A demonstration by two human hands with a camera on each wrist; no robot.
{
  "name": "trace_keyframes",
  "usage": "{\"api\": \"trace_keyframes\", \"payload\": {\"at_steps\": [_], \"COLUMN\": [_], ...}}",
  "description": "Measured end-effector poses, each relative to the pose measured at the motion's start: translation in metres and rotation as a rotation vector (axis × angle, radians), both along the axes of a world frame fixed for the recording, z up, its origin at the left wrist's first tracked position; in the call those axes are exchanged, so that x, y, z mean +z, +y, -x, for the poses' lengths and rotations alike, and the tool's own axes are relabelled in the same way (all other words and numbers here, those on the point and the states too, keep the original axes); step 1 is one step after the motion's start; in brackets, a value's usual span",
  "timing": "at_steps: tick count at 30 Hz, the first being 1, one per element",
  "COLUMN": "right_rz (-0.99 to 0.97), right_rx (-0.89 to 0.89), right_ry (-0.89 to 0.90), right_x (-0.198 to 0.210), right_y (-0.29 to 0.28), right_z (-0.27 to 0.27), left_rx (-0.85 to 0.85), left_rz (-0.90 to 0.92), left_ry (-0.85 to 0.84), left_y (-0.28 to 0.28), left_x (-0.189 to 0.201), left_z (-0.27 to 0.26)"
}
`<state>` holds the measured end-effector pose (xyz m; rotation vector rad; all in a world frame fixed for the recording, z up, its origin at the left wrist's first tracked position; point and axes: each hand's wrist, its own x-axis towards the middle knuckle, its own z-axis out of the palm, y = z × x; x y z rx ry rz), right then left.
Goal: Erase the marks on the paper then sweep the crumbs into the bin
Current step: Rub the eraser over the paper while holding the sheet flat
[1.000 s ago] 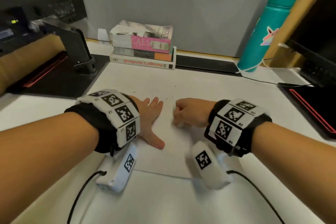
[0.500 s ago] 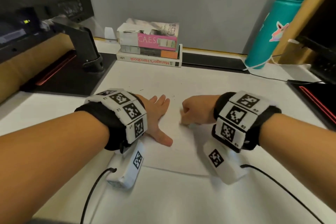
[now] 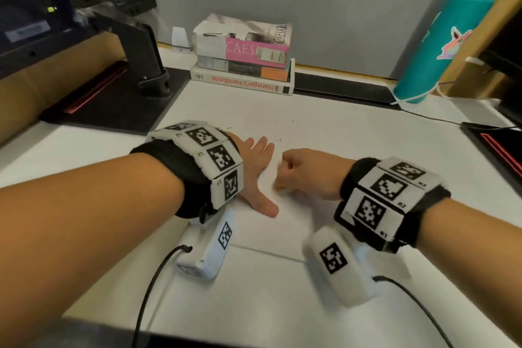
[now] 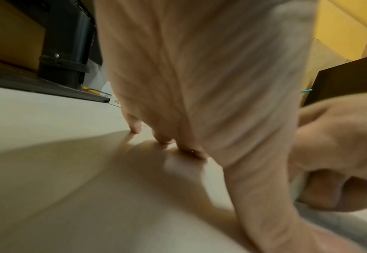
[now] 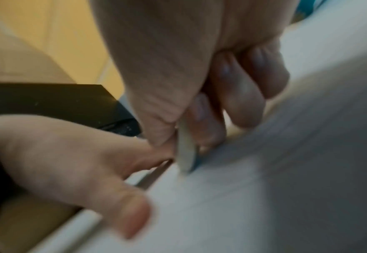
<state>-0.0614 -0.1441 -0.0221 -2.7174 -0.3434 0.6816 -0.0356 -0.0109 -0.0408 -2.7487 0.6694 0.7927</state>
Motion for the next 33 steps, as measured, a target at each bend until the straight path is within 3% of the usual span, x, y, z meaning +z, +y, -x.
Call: {"api": "trace_keyframes", "payload": {"at_steps": [4,6,10,15,17,20,24,29,31,33], "right_rz": [0.341,0.267,-0.005,0.294,0.211,0.08,0.385,-0.01,-0.027,0.11], "right_rx": [0.046,0.05,-0.112,-0.028,-0.004,-0.12,-0.034,-0.056,-0.097,-0.099], "right_ry": [-0.076,-0.111,-0.016,-0.109,-0.127,-0.019,-0.077,-0.063,-0.048,-0.023], "right_x": [0.013,0.009,0.001,0.011,0.005,0.001,0.017,-0.005,-0.004,0.005], "right_y": [-0.016,-0.007,-0.029,-0.043,-0.027,-0.043,-0.055,-0.016,-0.04,-0.059], "right_z": [-0.01,-0.014,-0.001,-0.004,-0.004,0.004,0.005,0.002,0.006,0.006], "left_rx": [-0.006,-0.003,-0.014,-0.02,-0.016,-0.02,-0.021,-0.007,-0.018,-0.017], "left_rz": [-0.041,-0.045,-0.056,-0.07,-0.082,-0.078,-0.08,-0.094,-0.086,-0.065], "left_ry": [-0.013,-0.012,-0.015,-0.014,-0.014,-0.017,-0.018,-0.014,-0.021,-0.013], "left_y": [-0.003,-0.005,-0.005,-0.008,-0.008,-0.007,-0.007,-0.007,-0.006,-0.004], "left_x": [0.007,0.007,0.007,0.008,0.008,0.008,0.008,0.005,0.005,0.005], "left_z": [0.001,0.002,0.003,0.001,0.002,0.003,0.001,0.002,0.001,0.0]}}
